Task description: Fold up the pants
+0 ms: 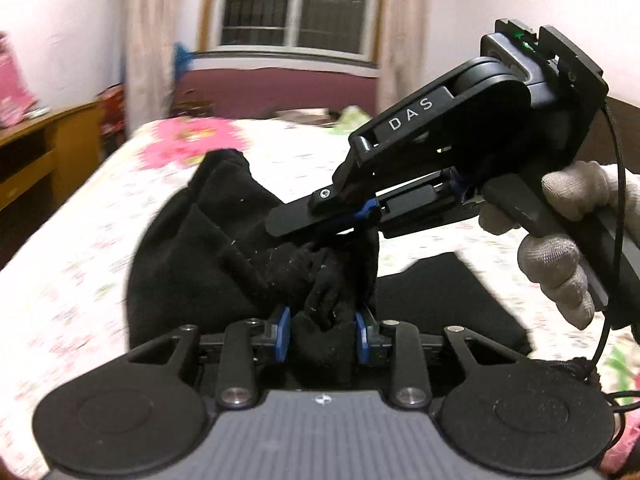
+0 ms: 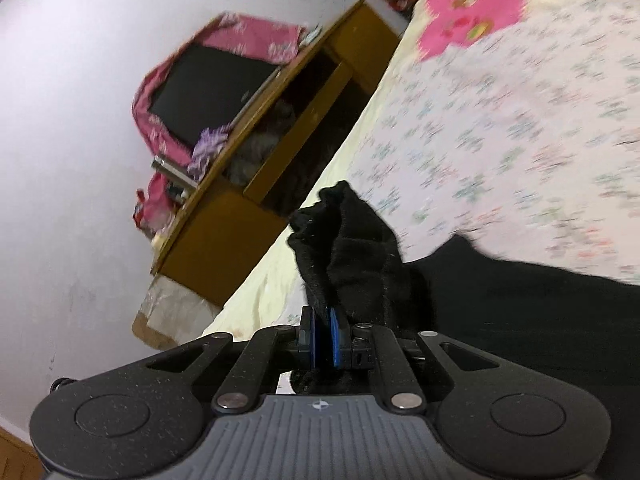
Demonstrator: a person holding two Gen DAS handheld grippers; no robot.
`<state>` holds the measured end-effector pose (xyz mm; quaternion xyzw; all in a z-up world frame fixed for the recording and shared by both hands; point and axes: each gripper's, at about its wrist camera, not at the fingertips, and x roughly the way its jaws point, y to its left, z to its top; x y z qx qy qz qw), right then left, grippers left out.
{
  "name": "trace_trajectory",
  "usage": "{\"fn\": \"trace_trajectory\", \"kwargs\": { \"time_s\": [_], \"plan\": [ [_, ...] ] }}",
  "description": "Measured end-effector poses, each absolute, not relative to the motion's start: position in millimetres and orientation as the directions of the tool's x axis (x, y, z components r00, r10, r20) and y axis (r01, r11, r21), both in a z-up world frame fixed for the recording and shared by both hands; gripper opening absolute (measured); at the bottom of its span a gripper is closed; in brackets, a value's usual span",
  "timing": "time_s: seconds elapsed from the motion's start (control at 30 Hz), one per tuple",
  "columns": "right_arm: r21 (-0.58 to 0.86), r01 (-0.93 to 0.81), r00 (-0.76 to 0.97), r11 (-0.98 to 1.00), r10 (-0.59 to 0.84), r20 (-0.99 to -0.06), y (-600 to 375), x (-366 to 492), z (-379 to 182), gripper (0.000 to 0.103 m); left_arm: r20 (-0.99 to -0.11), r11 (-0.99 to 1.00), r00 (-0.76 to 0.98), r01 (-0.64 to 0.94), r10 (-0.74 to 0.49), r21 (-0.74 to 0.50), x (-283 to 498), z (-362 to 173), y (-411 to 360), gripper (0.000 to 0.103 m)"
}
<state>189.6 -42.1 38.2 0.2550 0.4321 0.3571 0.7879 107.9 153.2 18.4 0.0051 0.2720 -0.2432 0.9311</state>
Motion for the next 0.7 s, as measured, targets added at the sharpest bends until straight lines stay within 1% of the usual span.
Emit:
{"fn": "trace_trajectory", "kwargs": {
  "time_s": [0.13,0.23,0.33,0.47,0.5,0.6,0.63,0.67,0.7],
  "plan": [
    [0.715,-0.278,0.441,0.642,0.746,-0.499,-92.3,179.3,40.0,0.002,-0.521,0.828,0.676,0.549,-0.521,-0.115,112.0,17.1,112.8,0.039],
    [0.721,-0.221,0.468,0.657,0.720,-0.512,-125.7,169.8,27.0,0.002,-0.543,0.797,0.638,0.595,-0.546,-0.104,117.5,12.9,90.3,0.039],
    [0.766,-0.158,0.491,0.623,0.723,-0.487,-154.0,161.8,8.7,0.001,-0.567,0.772,0.597,0.625,-0.568,-0.115,121.0,6.2,73.8,0.039],
    [0.767,-0.098,0.523,0.634,0.689,-0.502,-170.9,160.4,-12.3,0.001,-0.601,0.764,0.579,0.639,-0.551,-0.085,128.0,-3.9,61.8,0.039],
    [0.750,-0.089,0.527,0.655,0.670,-0.523,-171.0,162.4,-17.4,0.002,-0.608,0.765,0.575,0.639,-0.547,-0.085,131.7,-5.9,63.8,0.039],
    [0.720,-0.099,0.508,0.687,0.657,-0.557,-168.7,169.6,-26.0,0.006,-0.616,0.770,0.569,0.630,-0.545,-0.100,128.3,-11.2,70.2,0.039],
    [0.693,-0.106,0.509,0.713,0.638,-0.578,-163.1,173.9,-27.6,0.011,-0.615,0.773,0.569,0.625,-0.547,-0.109,124.2,-12.1,71.6,0.039],
    [0.676,-0.102,0.509,0.730,0.622,-0.595,-162.7,177.8,-28.9,0.023,-0.614,0.773,0.567,0.624,-0.549,-0.115,122.8,-11.4,74.0,0.040],
    [0.671,-0.089,0.510,0.736,0.612,-0.604,-163.6,180.9,-32.2,0.031,-0.617,0.768,0.561,0.629,-0.552,-0.115,116.6,-10.7,73.6,0.041]
  ]
}}
